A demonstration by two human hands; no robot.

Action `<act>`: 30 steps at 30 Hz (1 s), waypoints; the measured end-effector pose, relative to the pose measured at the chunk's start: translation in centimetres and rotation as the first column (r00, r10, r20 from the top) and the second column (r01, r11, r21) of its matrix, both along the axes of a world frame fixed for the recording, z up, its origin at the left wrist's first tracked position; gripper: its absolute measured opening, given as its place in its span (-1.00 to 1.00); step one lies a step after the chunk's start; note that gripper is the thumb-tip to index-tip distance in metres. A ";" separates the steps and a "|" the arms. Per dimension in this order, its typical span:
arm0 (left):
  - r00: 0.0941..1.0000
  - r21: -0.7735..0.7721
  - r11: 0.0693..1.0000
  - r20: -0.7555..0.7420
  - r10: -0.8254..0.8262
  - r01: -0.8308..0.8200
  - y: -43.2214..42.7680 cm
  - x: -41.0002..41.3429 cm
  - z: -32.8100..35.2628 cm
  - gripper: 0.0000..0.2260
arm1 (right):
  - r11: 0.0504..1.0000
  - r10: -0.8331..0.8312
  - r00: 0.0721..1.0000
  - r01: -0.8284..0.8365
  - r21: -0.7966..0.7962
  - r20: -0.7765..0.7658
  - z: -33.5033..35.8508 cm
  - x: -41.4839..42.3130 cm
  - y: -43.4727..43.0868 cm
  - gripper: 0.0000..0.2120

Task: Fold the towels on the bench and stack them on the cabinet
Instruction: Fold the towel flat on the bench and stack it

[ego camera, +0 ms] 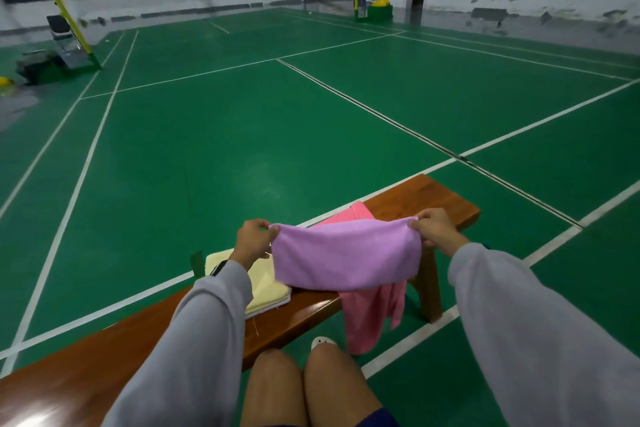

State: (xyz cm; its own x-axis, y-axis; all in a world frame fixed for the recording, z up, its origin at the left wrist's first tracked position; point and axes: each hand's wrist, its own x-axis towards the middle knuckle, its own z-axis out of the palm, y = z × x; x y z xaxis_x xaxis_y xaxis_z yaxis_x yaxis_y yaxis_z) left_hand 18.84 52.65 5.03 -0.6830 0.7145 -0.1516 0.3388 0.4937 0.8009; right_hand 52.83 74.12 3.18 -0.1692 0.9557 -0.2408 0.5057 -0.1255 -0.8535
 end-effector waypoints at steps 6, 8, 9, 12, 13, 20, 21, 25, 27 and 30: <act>0.999 -0.012 1.000 -0.038 -0.004 0.003 4.1 -1.9 -2.0 -0.84 | 0.996 0.029 0.990 -0.040 0.075 0.140 -1.1 -1.9 3.9 -0.91; 0.999 -0.021 1.000 -0.049 -0.007 0.006 5.5 -2.8 -3.0 -0.83 | 0.995 0.029 0.983 -0.046 0.090 0.182 -1.7 -2.4 5.1 -0.88; 0.999 -0.029 1.000 -0.047 -0.006 0.004 6.2 -3.4 -3.5 -0.82 | 0.994 0.018 0.979 -0.039 0.100 0.205 -1.9 -2.7 5.7 -0.86; 0.999 -0.016 0.999 0.000 0.048 -0.048 8.0 -5.0 -5.1 -0.83 | 0.991 0.008 0.954 -0.047 0.122 0.301 -3.2 -3.5 7.3 -0.84; 0.999 -0.015 0.999 -0.005 0.051 -0.052 8.6 -5.5 -5.6 -0.83 | 0.990 0.015 0.944 -0.059 0.125 0.331 -3.7 -3.7 7.8 -0.83; 0.983 -0.163 0.987 -0.183 -0.029 -0.001 10.8 -6.2 -7.4 -0.76 | 0.980 0.015 0.873 -0.109 0.165 0.488 -5.3 -6.1 8.4 -0.81; 0.978 -0.226 0.974 -0.198 -0.064 0.018 10.9 -6.1 -7.8 -0.78 | 0.979 0.010 0.853 -0.113 0.167 0.521 -5.5 -6.4 8.3 -0.80; 0.959 -0.541 0.822 -0.092 -0.266 0.176 11.2 -6.8 -10.7 -0.28 | 0.988 -0.034 0.803 -0.063 0.140 0.595 -6.6 -8.8 7.2 -0.63; 0.953 -0.598 0.771 -0.039 -0.299 0.218 11.1 -6.9 -11.9 -0.04 | 0.979 0.011 0.793 -0.134 0.156 0.609 -6.7 -10.4 6.0 -0.69; 0.946 -0.572 0.797 -0.107 -0.306 0.193 10.8 -6.2 -11.8 -0.26 | 0.951 0.150 0.800 -0.278 0.137 0.582 -7.1 -13.3 3.5 -0.87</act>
State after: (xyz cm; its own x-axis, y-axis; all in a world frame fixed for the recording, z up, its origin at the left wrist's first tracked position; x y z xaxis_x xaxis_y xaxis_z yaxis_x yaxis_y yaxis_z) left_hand 12.69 63.42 -6.80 -0.5478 0.6994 -0.4591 0.6243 0.7070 0.3321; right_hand 39.55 77.67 -3.87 -0.2727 0.9487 -0.1601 0.8936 0.1881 -0.4075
